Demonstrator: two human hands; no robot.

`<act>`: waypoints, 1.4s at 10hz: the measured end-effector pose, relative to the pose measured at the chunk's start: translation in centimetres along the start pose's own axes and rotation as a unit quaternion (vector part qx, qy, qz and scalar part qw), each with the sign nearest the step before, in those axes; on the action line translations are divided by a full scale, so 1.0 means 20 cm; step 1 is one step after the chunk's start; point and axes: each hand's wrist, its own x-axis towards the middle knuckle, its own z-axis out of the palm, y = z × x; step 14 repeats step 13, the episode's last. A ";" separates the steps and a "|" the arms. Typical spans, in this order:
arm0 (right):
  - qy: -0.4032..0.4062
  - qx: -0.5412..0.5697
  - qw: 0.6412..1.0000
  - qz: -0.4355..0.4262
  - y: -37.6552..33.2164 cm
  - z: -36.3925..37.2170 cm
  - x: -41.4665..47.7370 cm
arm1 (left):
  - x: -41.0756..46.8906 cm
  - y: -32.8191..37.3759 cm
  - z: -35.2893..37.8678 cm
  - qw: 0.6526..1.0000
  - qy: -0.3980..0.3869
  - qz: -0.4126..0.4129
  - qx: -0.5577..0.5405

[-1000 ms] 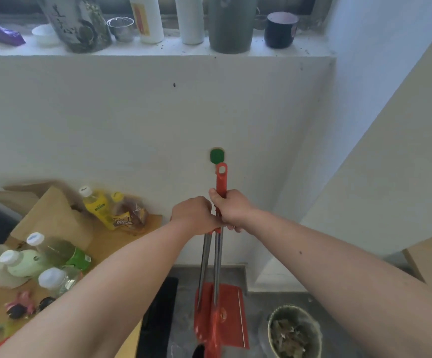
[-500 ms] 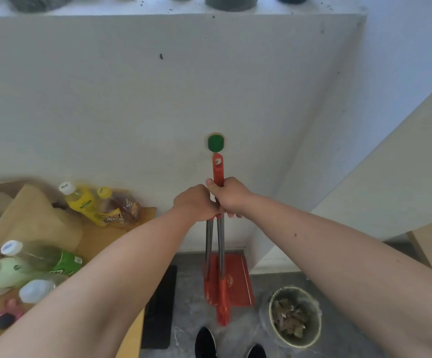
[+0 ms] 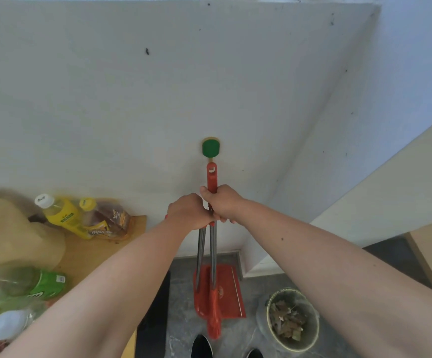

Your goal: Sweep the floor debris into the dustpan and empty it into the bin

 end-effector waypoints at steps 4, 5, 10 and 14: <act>0.006 0.001 1.000 0.006 0.02 0.04 0.08 | 0.17 -0.05 0.09 0.998 0.026 0.036 0.039; 0.006 0.000 1.000 0.014 0.02 0.04 0.09 | 0.18 -0.05 0.09 0.996 0.045 0.047 0.060; 0.021 0.040 0.999 0.021 0.02 0.01 -0.02 | 0.04 -0.08 0.05 0.989 0.041 0.077 0.116; 0.034 0.042 0.999 0.008 0.01 -0.07 -0.22 | -0.12 -0.04 0.00 0.988 0.079 0.106 0.079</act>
